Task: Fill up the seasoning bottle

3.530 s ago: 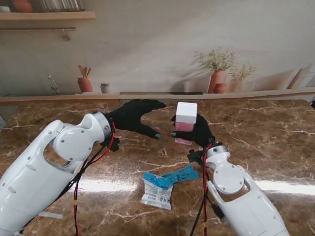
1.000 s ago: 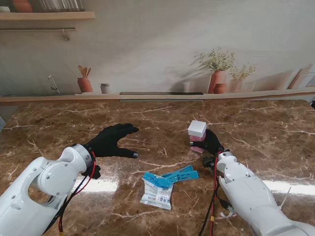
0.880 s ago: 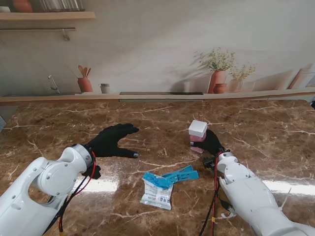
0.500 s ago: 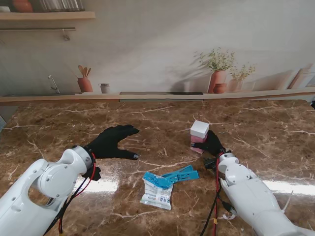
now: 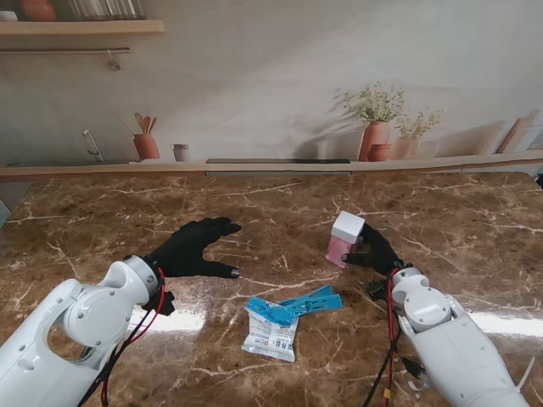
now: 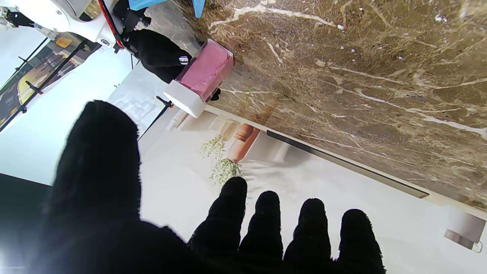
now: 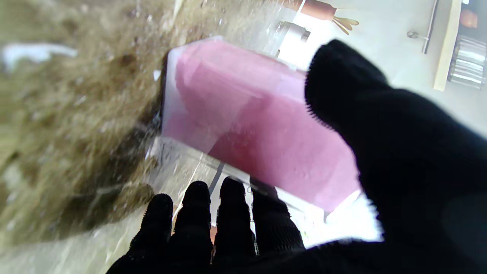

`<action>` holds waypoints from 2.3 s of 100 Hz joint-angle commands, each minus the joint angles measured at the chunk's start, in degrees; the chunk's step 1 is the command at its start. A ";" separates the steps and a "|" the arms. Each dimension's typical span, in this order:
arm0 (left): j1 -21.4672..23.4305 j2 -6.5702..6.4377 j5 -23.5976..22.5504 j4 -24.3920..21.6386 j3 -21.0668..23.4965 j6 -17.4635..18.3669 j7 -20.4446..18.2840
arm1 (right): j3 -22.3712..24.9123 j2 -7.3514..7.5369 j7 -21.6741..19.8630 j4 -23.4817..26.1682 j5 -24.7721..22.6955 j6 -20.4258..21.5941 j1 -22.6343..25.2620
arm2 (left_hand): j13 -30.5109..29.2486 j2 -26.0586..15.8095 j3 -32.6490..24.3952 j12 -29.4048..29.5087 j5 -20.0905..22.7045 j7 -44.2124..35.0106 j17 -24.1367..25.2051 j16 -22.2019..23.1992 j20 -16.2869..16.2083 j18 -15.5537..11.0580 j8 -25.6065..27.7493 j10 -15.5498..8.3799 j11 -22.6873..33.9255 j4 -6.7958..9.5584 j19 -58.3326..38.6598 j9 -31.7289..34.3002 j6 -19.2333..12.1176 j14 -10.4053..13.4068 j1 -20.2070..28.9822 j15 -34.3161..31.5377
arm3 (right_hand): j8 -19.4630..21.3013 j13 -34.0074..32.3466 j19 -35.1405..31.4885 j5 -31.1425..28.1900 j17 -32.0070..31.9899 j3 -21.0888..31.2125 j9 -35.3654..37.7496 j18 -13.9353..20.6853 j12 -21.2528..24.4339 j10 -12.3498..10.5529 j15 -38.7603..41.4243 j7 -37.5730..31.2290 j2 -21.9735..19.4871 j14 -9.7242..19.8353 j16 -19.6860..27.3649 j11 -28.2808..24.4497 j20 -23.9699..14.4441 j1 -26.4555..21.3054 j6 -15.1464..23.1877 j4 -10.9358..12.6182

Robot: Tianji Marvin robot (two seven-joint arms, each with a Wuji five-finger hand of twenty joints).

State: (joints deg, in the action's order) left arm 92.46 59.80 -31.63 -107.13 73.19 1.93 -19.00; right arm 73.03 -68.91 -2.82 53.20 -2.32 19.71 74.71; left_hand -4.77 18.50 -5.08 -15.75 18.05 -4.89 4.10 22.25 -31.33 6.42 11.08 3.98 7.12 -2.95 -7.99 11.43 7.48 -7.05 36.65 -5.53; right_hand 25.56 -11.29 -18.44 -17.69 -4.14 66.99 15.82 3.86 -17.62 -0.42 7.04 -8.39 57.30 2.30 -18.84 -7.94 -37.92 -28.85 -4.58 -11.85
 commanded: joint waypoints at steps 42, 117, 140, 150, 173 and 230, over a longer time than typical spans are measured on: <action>1.93 0.77 0.82 0.02 0.25 3.15 3.97 | 13.38 3.21 1.67 20.71 -6.90 -4.99 14.47 | 1.49 -0.79 2.22 3.69 0.83 1.00 -0.83 -1.51 3.04 -4.06 -0.47 -0.97 -0.46 2.10 2.27 -0.95 -0.24 3.92 0.50 2.10 | -0.10 1.38 3.32 0.67 0.29 -0.70 -0.74 -0.75 1.40 -1.03 -0.86 1.67 -1.45 0.76 1.54 0.12 2.92 4.77 1.49 1.48; 4.95 3.54 0.64 3.47 -0.17 10.76 19.69 | 15.54 3.90 11.53 46.93 -27.66 3.40 29.31 | -4.03 -2.48 5.47 4.79 6.04 -1.05 -3.21 -4.43 10.11 -7.77 -2.96 -1.05 4.04 2.05 -16.32 2.07 1.03 3.17 -3.08 -1.90 | -2.59 -8.61 -3.55 -4.81 8.08 -20.96 9.74 -2.09 7.76 0.04 -4.09 2.35 -24.12 0.85 8.36 4.14 5.36 22.61 2.08 10.86; 6.84 3.75 0.44 2.81 0.66 11.46 21.00 | 11.53 3.88 13.93 47.13 -30.88 5.72 29.07 | -3.93 -3.90 5.65 4.88 5.94 -0.91 -3.25 -4.64 12.03 -8.09 -3.04 -1.24 3.82 2.01 -17.54 1.98 0.88 3.38 -4.15 -1.97 | -3.32 -8.67 -3.42 -4.71 7.83 -20.35 9.37 -2.10 9.28 2.17 -3.99 2.60 -26.52 -0.16 9.09 4.52 6.67 25.89 0.65 10.98; 7.41 3.73 0.58 2.73 0.76 11.53 20.93 | 10.01 3.86 15.35 46.68 -32.65 5.83 28.75 | -3.95 -3.94 5.68 4.91 5.97 -0.91 -3.24 -4.70 12.69 -8.15 -3.02 -1.41 3.78 2.03 -17.84 2.00 0.75 3.45 -4.19 -2.01 | -3.64 -8.68 -3.29 -4.31 8.40 -20.32 9.20 -2.23 9.78 2.65 -3.90 2.80 -28.05 -0.66 9.35 4.37 7.46 27.22 0.65 10.96; 8.66 3.83 0.56 2.01 0.79 11.36 21.55 | 6.95 3.54 16.33 44.48 -31.18 6.34 27.09 | -4.03 -4.06 5.66 4.89 6.06 -1.05 -3.10 -4.77 13.76 -8.23 -2.91 -1.41 3.82 2.08 -18.46 2.21 0.64 3.58 -4.24 -2.07 | -4.03 -9.34 -2.59 -3.91 10.47 -20.39 9.24 -2.06 10.60 3.52 -3.41 2.65 -29.18 -1.28 9.74 3.72 10.72 28.30 -0.07 10.93; 9.64 3.71 0.05 0.87 0.80 10.73 21.22 | 5.03 3.13 17.27 42.82 -29.28 7.05 26.14 | -3.37 -4.68 5.61 5.08 5.34 -0.83 -2.77 -4.92 15.94 -8.30 -2.78 -1.51 3.43 2.15 -17.48 1.63 0.71 3.90 -4.25 -1.56 | -4.19 -10.00 -3.13 -4.37 12.14 -20.52 9.41 -2.13 10.87 3.47 -2.82 1.68 -29.30 -2.47 10.11 2.77 16.39 27.78 -0.04 10.98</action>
State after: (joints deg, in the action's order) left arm 101.56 63.44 -31.54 -105.91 74.01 13.11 2.43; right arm 78.22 -65.55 15.00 96.50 -32.03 27.07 100.37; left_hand -8.29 16.15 -1.56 -10.46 22.65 -5.03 1.02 18.26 -16.08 0.96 9.06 3.94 11.32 -2.95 -25.01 12.33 8.17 -4.31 34.65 -6.92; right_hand 22.10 -20.08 -21.37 -22.51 8.23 46.08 25.31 1.09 -7.70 3.03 4.39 -6.38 28.65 -0.25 -9.82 -4.86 -23.23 -3.48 -4.59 -2.73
